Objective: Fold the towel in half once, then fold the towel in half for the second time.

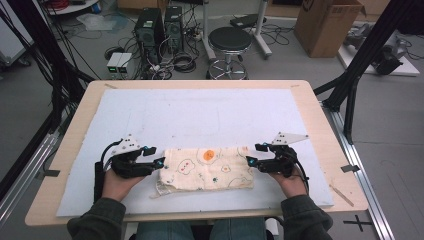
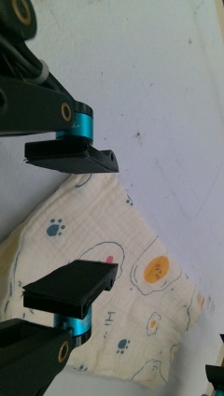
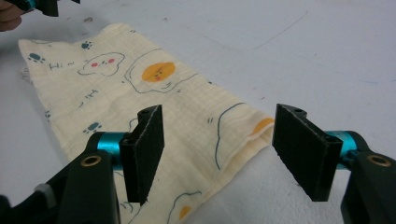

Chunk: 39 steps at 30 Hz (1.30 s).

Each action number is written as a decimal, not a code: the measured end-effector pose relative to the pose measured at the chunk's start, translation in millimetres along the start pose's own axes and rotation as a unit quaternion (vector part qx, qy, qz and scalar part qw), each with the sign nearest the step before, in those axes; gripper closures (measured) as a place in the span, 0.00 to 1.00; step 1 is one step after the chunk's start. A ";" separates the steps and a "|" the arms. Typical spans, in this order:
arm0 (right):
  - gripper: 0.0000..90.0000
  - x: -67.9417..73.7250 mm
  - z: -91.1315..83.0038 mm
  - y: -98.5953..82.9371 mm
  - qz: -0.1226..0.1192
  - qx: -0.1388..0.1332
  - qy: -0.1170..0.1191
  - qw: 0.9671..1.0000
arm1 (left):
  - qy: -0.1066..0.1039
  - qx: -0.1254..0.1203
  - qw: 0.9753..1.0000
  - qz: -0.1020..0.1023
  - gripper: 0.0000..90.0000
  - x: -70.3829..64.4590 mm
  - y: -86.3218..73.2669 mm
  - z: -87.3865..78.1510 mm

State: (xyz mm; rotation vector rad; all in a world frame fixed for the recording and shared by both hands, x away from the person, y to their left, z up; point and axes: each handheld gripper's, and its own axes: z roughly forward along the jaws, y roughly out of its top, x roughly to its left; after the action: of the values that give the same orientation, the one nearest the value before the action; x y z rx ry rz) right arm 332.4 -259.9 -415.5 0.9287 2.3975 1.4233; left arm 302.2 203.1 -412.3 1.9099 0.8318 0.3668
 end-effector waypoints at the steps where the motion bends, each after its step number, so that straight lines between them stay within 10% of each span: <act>1: 0.36 0.4 -0.8 -0.2 -0.003 0.000 -0.002 1.000 | 0.000 -0.001 1.000 0.001 0.49 -0.9 -0.2 -0.6; 39: 0.34 12.8 -15.5 -1.4 -0.015 -0.004 -0.006 1.000 | 0.007 -0.002 1.000 0.012 0.44 -7.5 -7.0 -10.1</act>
State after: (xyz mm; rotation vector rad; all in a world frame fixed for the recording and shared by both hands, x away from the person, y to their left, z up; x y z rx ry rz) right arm 314.6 -263.7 -407.0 0.8933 2.3854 1.4108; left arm 288.2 206.6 -412.9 1.9169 0.8189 0.3966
